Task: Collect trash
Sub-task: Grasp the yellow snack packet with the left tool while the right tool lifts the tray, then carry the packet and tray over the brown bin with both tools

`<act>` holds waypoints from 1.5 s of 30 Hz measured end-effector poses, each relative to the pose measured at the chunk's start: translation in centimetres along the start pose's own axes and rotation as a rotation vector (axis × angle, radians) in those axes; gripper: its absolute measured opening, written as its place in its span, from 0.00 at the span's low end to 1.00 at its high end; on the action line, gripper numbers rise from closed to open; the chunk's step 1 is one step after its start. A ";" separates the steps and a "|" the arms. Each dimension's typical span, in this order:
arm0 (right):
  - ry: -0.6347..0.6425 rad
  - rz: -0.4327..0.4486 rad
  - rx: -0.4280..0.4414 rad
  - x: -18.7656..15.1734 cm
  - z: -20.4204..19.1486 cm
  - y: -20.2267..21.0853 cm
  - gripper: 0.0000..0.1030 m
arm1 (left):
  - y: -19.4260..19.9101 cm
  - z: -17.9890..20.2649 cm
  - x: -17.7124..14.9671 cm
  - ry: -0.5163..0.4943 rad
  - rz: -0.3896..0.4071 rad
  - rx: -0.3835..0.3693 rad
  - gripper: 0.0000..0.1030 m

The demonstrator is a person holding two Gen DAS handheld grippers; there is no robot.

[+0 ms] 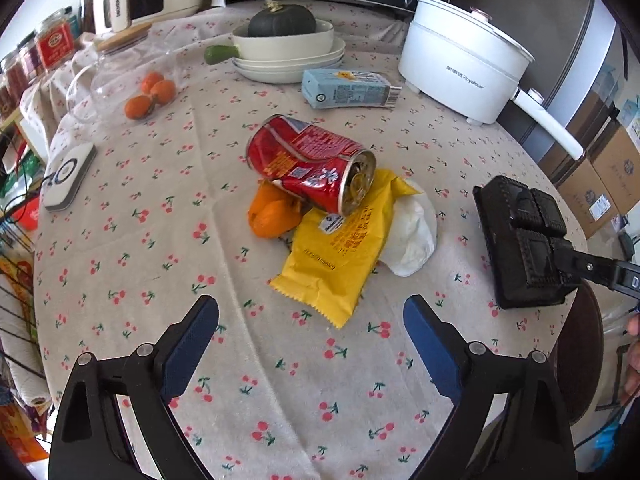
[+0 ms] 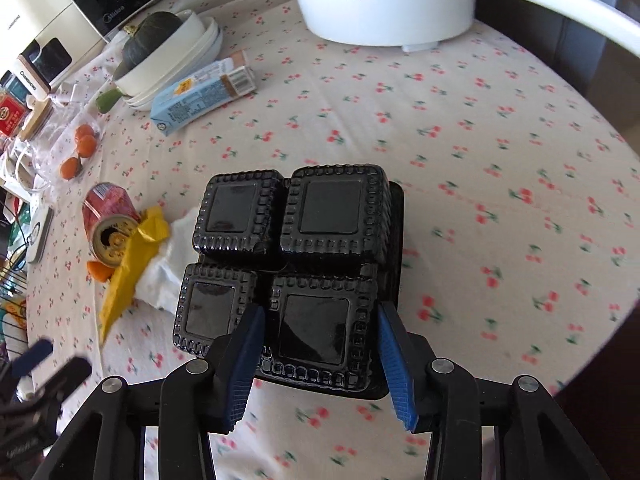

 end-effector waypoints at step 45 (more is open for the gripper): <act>-0.135 0.108 -0.030 -8.8 14.1 12.1 0.49 | 9.0 7.3 -3.4 0.048 0.053 -0.304 0.09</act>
Point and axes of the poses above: each gripper's, at about its wrist camera, not at the fingertips, and y roughly against the way its jaws point, z to its right, x to its top, the point moved 7 cm from there along -y, roughly the way its jaws point, and after that the axes turned 3 degrees about -x, right-handed, at the moved point
